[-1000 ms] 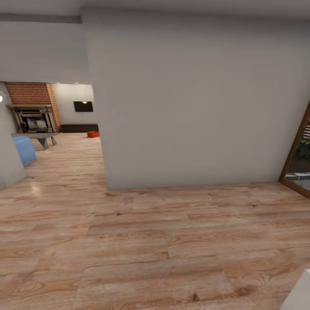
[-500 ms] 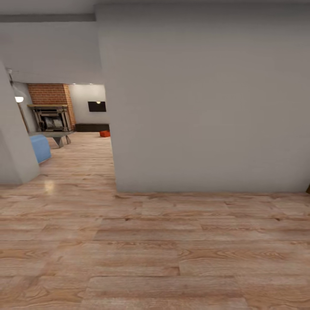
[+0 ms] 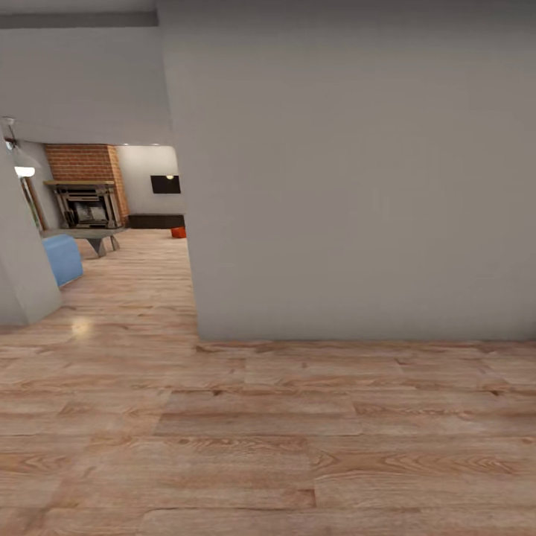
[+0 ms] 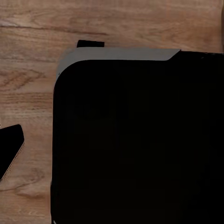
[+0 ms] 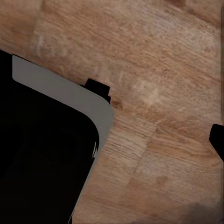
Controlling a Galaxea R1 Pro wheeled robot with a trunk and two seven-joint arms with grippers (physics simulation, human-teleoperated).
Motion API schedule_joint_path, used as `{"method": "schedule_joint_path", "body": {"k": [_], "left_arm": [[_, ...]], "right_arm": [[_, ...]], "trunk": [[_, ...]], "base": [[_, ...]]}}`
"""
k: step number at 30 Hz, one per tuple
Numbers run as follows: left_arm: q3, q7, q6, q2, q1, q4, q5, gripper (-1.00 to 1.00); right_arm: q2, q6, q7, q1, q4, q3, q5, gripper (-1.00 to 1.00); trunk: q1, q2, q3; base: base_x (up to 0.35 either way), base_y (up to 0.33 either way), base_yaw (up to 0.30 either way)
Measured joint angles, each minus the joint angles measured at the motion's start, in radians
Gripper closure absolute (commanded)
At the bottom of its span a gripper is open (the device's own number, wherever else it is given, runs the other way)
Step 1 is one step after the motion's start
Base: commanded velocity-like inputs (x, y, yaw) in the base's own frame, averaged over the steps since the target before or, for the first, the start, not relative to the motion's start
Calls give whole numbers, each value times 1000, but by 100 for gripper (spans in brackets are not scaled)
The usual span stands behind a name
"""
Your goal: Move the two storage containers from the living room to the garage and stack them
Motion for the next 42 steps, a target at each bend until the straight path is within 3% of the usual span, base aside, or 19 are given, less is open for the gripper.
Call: {"method": "schedule_joint_path", "body": {"k": [8,42], "left_arm": [[1,0,0,0,0,0,0,-100],[1,0,0,-1,0,0,0,-100]], "right_arm": [[0,-1,0,0,0,-3,0,-100],[0,-2,0,0,0,-7,-2,-100]], "trunk": [[0,0,0],[0,0,0]], "base": [[321,0,95],[321,0,268]]}}
